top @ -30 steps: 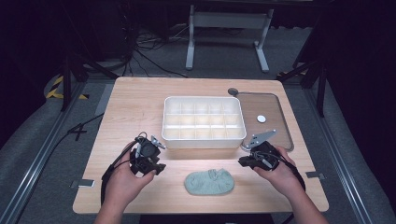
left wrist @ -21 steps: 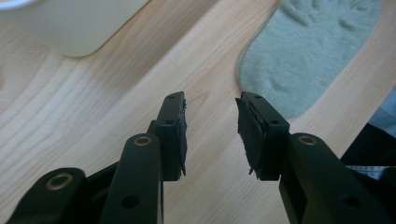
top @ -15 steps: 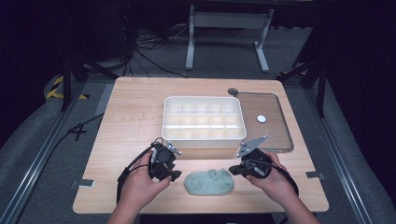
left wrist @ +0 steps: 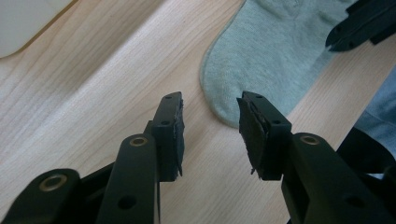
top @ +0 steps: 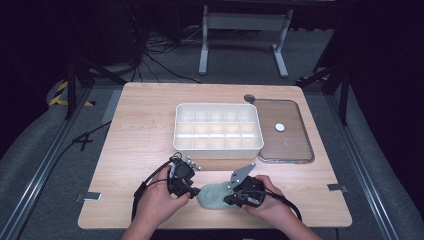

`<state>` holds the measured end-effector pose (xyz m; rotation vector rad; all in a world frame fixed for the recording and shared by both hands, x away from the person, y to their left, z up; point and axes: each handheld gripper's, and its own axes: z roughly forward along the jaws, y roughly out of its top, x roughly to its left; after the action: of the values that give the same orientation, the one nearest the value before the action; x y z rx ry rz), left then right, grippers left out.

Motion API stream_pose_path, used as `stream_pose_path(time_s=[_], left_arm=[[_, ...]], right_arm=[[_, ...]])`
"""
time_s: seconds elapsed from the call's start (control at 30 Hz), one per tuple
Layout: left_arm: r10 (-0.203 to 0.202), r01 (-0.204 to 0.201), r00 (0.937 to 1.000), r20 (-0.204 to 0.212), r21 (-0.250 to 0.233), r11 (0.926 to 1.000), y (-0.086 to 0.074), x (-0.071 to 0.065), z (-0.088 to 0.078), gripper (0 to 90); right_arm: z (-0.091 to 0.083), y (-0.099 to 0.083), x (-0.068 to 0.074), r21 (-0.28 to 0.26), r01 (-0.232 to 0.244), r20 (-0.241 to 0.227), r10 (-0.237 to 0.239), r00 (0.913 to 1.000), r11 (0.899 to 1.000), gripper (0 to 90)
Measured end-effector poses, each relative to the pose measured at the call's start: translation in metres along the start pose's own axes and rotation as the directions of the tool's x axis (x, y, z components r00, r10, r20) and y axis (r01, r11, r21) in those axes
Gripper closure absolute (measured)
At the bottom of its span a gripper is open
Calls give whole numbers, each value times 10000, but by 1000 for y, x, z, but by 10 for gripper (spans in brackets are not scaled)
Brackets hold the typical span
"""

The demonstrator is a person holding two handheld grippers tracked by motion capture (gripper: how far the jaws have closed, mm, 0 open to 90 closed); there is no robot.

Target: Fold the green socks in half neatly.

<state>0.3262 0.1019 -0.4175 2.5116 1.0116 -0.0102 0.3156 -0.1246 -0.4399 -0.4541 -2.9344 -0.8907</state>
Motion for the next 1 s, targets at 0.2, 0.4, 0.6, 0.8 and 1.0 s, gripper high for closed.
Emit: stream_pose_path(time_s=[0.2, 0.4, 0.6, 0.8, 1.0], left_arm=[[-287, 287, 9996, -79, -43, 9996, -3, 1, 9, 599], [-555, 558, 9982, 209, -125, 9984, -4, 2, 10, 611], [-1091, 1094, 9924, 570, -23, 9940, -6, 2, 13, 626], [-1290, 1295, 9908, 415, -89, 9915, -6, 1, 20, 638], [-1499, 1503, 9873, 522, -36, 9886, -5, 0, 30, 633]], right_arm=[[10, 1, 4, 75, 48, -132, -47, 9999, 10000, 900], [17, -1, 4, 217, 38, -38, -38, 10000, 9998, 900], [17, -4, 6, 71, 259, 108, -259, 9996, 9996, 900], [17, -5, 6, 83, 334, 143, -335, 9993, 9994, 900], [17, -4, 8, 52, 334, 228, -335, 9992, 9994, 900]])
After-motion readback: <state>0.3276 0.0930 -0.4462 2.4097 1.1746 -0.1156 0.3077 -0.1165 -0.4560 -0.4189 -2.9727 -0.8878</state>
